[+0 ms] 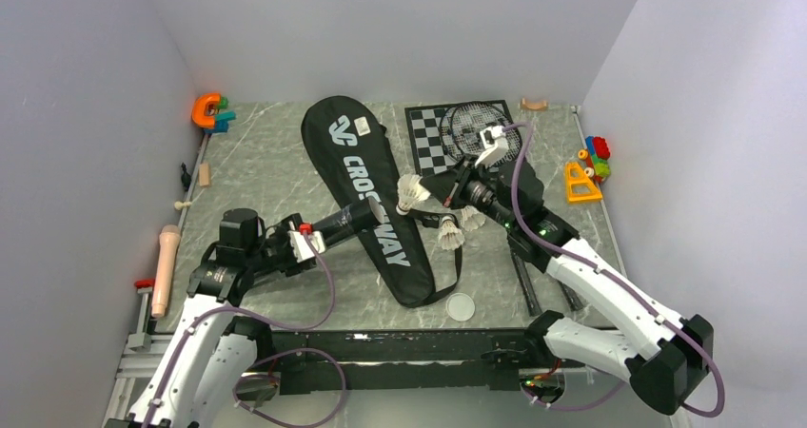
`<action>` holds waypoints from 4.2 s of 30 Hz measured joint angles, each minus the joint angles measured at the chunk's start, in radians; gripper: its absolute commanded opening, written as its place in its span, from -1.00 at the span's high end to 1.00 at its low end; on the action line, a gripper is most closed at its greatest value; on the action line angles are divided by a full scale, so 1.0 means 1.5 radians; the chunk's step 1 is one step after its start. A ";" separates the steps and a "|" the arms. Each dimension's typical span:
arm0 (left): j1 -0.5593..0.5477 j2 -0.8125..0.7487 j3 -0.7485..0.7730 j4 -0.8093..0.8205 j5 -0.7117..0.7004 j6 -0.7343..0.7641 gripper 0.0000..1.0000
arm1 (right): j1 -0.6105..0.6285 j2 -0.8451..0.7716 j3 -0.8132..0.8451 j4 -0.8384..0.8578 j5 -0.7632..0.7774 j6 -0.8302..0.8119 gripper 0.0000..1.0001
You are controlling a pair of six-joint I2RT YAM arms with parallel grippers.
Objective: Pack up the badminton gear
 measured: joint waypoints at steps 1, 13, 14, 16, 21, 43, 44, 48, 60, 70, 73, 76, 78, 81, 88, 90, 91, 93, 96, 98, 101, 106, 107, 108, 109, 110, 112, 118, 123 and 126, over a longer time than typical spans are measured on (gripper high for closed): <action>0.000 0.001 0.000 0.004 0.001 -0.006 0.69 | 0.005 0.003 -0.012 0.012 0.004 0.006 1.00; 0.000 -0.015 0.018 0.006 0.021 -0.035 0.85 | 0.026 0.028 -0.056 0.139 0.037 0.058 1.00; 0.000 -0.017 0.022 0.006 0.023 -0.036 0.86 | 0.026 0.032 -0.056 0.151 0.038 0.062 1.00; -0.001 -0.019 0.030 0.007 0.028 -0.044 0.87 | 0.026 0.042 -0.056 0.173 0.038 0.072 1.00; -0.001 -0.022 0.034 0.020 0.041 -0.057 0.88 | 0.032 0.069 -0.069 0.226 0.028 0.105 1.00; -0.001 -0.019 0.059 0.062 0.060 -0.120 0.96 | 0.090 0.109 -0.084 0.239 0.009 0.097 -0.78; -0.001 -0.022 0.059 0.062 0.061 -0.120 0.96 | 0.090 0.106 -0.082 0.226 0.009 0.090 -0.78; -0.001 -0.030 0.059 0.058 0.068 -0.115 0.95 | 0.090 0.079 -0.067 0.160 0.029 0.058 -0.76; -0.001 -0.060 0.058 0.029 0.097 -0.076 0.97 | 0.094 0.133 0.018 0.096 0.023 0.014 -0.47; -0.001 -0.050 0.058 0.030 0.102 -0.064 0.98 | 0.119 0.135 0.042 -0.009 0.050 -0.034 -0.69; -0.001 -0.048 0.052 0.031 0.097 -0.062 0.96 | 0.105 0.104 0.069 -0.081 0.095 -0.057 -0.70; -0.001 -0.048 0.045 0.036 0.092 -0.061 0.93 | 0.076 0.084 0.109 -0.135 0.131 -0.058 -0.67; -0.002 -0.045 0.036 0.041 0.085 -0.060 0.92 | 0.043 0.085 0.118 -0.155 0.143 -0.047 -0.64; -0.005 -0.030 0.022 0.046 0.072 -0.060 0.91 | -0.017 0.112 0.091 -0.188 0.143 -0.012 -0.62; -0.016 -0.009 -0.016 0.046 0.042 -0.043 0.90 | -0.041 0.199 -0.022 -0.264 0.136 0.072 -0.55; -0.019 -0.008 -0.024 0.045 0.038 -0.039 0.91 | -0.037 0.200 -0.031 -0.269 0.135 0.089 -0.54; -0.020 -0.006 -0.026 0.045 0.036 -0.038 0.91 | -0.035 0.199 -0.035 -0.268 0.132 0.098 -0.54; -0.021 -0.003 -0.029 0.046 0.033 -0.032 0.91 | -0.029 0.199 -0.043 -0.261 0.130 0.116 -0.53; -0.022 0.000 -0.034 0.046 0.029 -0.026 0.91 | -0.022 0.199 -0.065 -0.250 0.130 0.140 -0.46; -0.022 -0.001 -0.035 0.047 0.027 -0.022 0.91 | -0.019 0.200 -0.079 -0.248 0.131 0.154 -0.42; -0.023 -0.002 -0.035 0.047 0.025 -0.015 0.90 | -0.018 0.212 -0.088 -0.243 0.148 0.174 -0.35; -0.023 -0.014 -0.035 0.045 0.025 -0.005 0.89 | -0.018 0.239 -0.094 -0.208 0.203 0.201 -0.22; -0.023 -0.016 -0.035 0.044 0.025 -0.002 0.89 | -0.018 0.244 -0.094 -0.201 0.216 0.206 -0.19; -0.023 -0.020 -0.036 0.043 0.025 0.002 0.90 | -0.018 0.250 -0.094 -0.193 0.228 0.211 -0.14; -0.023 -0.024 -0.037 0.042 0.025 0.005 0.89 | -0.018 0.256 -0.094 -0.186 0.238 0.216 -0.10; -0.023 -0.030 -0.038 0.040 0.025 0.008 0.89 | -0.018 0.260 -0.094 -0.182 0.246 0.219 -0.06; -0.023 -0.040 -0.043 0.036 0.025 0.013 0.89 | -0.018 0.270 -0.094 -0.174 0.263 0.228 0.03; -0.023 -0.062 -0.048 0.020 0.025 0.023 0.89 | -0.012 0.275 -0.096 -0.161 0.298 0.244 0.59; -0.023 -0.069 -0.054 0.012 0.025 0.029 0.89 | 0.004 0.271 -0.099 -0.163 0.320 0.250 1.00; -0.023 -0.069 -0.054 0.010 0.026 0.031 0.88 | 0.023 0.257 -0.097 -0.174 0.335 0.245 1.00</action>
